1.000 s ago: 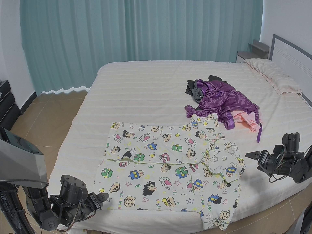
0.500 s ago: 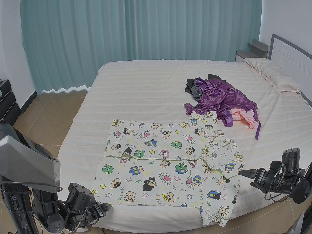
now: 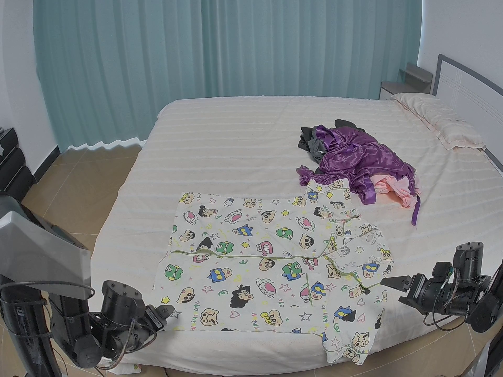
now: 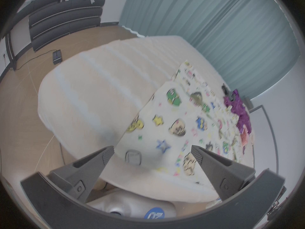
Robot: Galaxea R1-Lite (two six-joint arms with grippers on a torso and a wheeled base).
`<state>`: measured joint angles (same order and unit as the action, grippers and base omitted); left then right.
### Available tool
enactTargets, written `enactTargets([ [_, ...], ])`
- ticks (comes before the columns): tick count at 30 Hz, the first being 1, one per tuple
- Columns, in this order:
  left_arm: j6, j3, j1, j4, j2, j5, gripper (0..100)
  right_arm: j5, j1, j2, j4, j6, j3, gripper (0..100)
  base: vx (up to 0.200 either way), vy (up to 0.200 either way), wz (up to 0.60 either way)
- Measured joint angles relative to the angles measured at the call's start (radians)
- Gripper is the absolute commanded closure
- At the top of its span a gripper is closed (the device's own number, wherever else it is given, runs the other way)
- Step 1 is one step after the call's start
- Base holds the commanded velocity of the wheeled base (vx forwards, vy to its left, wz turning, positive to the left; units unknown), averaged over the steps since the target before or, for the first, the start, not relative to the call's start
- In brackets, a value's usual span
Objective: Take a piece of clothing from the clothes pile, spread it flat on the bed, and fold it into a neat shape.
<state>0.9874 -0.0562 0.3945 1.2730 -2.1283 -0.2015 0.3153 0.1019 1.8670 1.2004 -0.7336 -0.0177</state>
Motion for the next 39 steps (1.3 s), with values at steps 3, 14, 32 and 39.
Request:
enactTargets([
  [3,-0.034,-0.029,-0.04,0.007,0.045,0.02,0,0.0,0.003,0.001,0.004,-0.004,0.0,0,0.0,0.0,0.0],
  [14,-0.178,-0.448,-0.193,-0.211,0.067,0.358,0,-0.001,0.025,0.004,0.008,-0.022,0.0,0,0.0,0.0,0.0],
  [32,-0.45,-1.016,-0.281,-0.61,-0.238,0.52,0,-0.002,0.04,0.022,0.007,-0.032,0.0,0,0.0,0.0,0.0],
  [39,-0.454,-1.052,-0.282,-0.613,-0.291,0.519,0,-0.004,0.041,0.025,0.007,-0.032,0.0,0,0.0,0.0,0.0],
])
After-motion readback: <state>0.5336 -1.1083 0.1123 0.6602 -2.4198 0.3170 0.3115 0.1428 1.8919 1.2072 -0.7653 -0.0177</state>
